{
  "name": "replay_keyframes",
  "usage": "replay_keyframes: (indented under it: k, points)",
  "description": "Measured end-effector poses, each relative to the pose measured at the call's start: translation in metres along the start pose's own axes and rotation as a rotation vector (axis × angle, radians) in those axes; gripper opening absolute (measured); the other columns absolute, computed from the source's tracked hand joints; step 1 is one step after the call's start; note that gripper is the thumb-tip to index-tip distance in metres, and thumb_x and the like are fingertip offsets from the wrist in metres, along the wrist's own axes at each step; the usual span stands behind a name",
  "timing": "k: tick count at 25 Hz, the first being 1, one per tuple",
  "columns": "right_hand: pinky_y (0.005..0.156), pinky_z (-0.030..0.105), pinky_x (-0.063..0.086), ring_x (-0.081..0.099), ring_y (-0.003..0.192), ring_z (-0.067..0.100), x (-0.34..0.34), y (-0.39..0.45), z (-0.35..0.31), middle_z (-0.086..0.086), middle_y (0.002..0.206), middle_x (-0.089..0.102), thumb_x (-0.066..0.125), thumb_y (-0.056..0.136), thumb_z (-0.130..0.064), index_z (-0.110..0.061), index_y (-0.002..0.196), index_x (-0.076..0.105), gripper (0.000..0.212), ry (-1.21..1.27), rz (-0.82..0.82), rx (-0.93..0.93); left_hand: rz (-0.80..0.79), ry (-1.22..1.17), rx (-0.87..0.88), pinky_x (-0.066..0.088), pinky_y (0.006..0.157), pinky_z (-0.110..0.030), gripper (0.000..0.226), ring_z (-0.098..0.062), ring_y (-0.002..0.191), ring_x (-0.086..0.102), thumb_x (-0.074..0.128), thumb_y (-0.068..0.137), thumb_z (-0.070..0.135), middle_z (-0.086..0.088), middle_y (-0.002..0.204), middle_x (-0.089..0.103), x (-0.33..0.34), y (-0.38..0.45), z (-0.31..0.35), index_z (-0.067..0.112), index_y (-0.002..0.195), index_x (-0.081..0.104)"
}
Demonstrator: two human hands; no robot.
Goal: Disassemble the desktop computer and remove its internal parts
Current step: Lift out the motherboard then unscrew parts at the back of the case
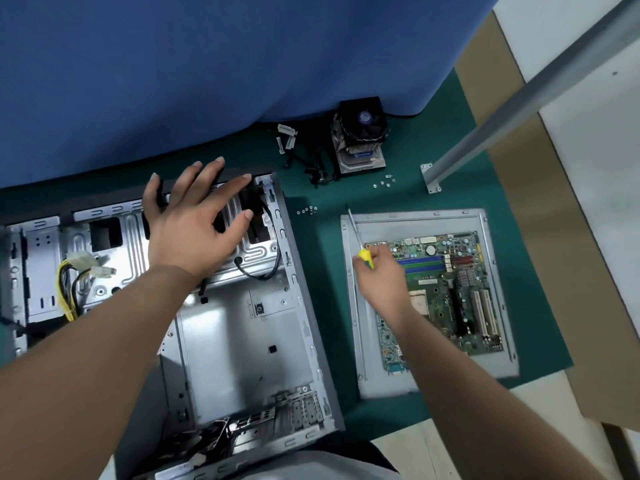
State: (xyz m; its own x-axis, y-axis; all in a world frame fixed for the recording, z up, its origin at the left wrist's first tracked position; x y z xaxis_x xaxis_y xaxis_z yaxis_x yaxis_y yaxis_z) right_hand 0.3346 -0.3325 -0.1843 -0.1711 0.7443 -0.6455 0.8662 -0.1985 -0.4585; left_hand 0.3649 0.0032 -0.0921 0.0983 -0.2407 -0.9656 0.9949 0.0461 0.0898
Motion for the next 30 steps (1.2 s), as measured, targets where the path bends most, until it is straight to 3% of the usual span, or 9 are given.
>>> replay_keyframes:
  k: [2,4,6,10,15,19,23,27,30]
  points:
    - [0.063,0.025,0.046,0.062,0.077,0.022,0.009,-0.017,0.008,0.003,0.089,0.066,0.06,0.097,-0.024,-0.021,0.1,0.056,0.006,-0.027,-0.01,0.014,-0.076,-0.016,-0.004,0.0,0.124,-0.056,0.057,-0.01,0.156,0.015,0.032,0.098,0.07,0.017,0.167,0.024,-0.001,0.0,0.002,0.053,0.152,0.037]
    - [0.079,0.031,0.047,0.06,0.096,0.03,0.015,-0.028,0.01,0.011,0.108,0.063,0.061,0.096,-0.024,-0.014,0.11,0.062,0.017,-0.102,-0.001,0.016,-0.171,-0.117,-0.022,-0.009,0.125,-0.049,0.057,-0.005,0.157,0.005,0.032,0.095,0.071,0.021,0.169,0.016,-0.003,0.0,0.0,0.057,0.151,0.036]
    - [0.086,0.036,0.05,0.06,0.104,0.033,0.018,-0.036,0.013,0.013,0.118,0.06,0.06,0.097,-0.027,-0.012,0.118,0.06,0.026,-0.184,0.007,0.05,-0.237,-0.261,-0.06,-0.012,0.125,-0.044,0.057,-0.003,0.157,0.001,0.036,0.094,0.069,0.021,0.17,0.013,-0.009,-0.006,-0.003,0.055,0.149,0.041]
    - [0.075,0.037,0.047,0.062,0.106,0.035,0.03,-0.045,0.009,0.013,0.12,0.059,0.058,0.099,-0.036,-0.012,0.122,0.055,0.034,-0.458,-0.023,0.025,-0.209,-0.302,-0.135,0.0,0.123,-0.043,0.054,-0.011,0.157,0.012,0.048,0.102,0.053,0.012,0.17,0.02,-0.024,-0.064,-0.014,0.043,0.154,0.038]
    - [0.075,0.039,0.047,0.06,0.11,0.037,0.041,-0.046,0.005,0.016,0.129,0.051,0.063,0.098,-0.031,-0.008,0.129,0.05,0.041,-0.539,-0.057,-0.018,-0.218,-0.121,-0.081,0.007,0.127,-0.044,0.06,-0.01,0.158,0.012,0.037,0.101,0.053,0.013,0.169,0.021,-0.026,-0.144,-0.023,0.038,0.159,0.031]
    - [0.081,0.041,0.052,0.059,0.11,0.038,0.043,-0.048,0.007,0.018,0.135,0.043,0.063,0.098,-0.027,-0.006,0.131,0.048,0.042,-0.504,-0.08,-0.028,-0.206,0.047,-0.082,0.009,0.127,-0.046,0.063,-0.011,0.158,0.009,0.037,0.1,0.049,0.014,0.171,0.014,-0.034,-0.186,-0.043,0.039,0.161,0.025]
    - [0.094,0.041,0.051,0.058,0.114,0.038,0.033,-0.057,0.005,0.017,0.141,0.039,0.063,0.098,-0.025,-0.007,0.135,0.049,0.044,-0.422,-0.142,-0.052,-0.214,0.069,-0.157,0.005,0.128,-0.042,0.062,-0.008,0.158,0.004,0.033,0.1,0.053,0.014,0.172,0.006,-0.043,-0.24,-0.071,0.038,0.16,0.027]
    - [0.1,0.036,0.047,0.06,0.114,0.031,-0.006,-0.079,-0.028,0.011,0.144,0.042,0.059,0.1,-0.022,-0.012,0.139,0.051,0.041,-0.254,-0.056,-0.17,-0.143,0.121,-0.192,0.008,0.128,-0.041,0.059,-0.01,0.158,0.014,0.034,0.099,0.048,0.01,0.17,0.021,-0.048,-0.27,-0.074,0.03,0.154,0.042]
    - [0.093,0.028,0.046,0.061,0.108,0.019,-0.028,-0.124,-0.082,0.001,0.132,0.051,0.058,0.101,-0.022,-0.016,0.13,0.058,0.03,-0.18,0.117,-0.432,-0.103,0.107,-0.204,0.015,0.124,-0.042,0.054,-0.014,0.154,0.027,0.038,0.097,0.046,0.007,0.165,0.035,-0.049,-0.265,-0.073,0.029,0.146,0.052]
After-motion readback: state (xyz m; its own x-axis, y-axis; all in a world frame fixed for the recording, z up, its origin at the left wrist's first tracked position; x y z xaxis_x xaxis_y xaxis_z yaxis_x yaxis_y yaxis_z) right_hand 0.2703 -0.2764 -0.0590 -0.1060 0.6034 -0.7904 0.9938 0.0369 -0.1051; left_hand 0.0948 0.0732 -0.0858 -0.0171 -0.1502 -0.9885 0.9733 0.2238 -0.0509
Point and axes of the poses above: each hand's wrist, its own y-axis towards the middle knuckle, its own x-axis out of the palm, z = x × y, the point moved 9 cm from there along y, towards the middle knuckle
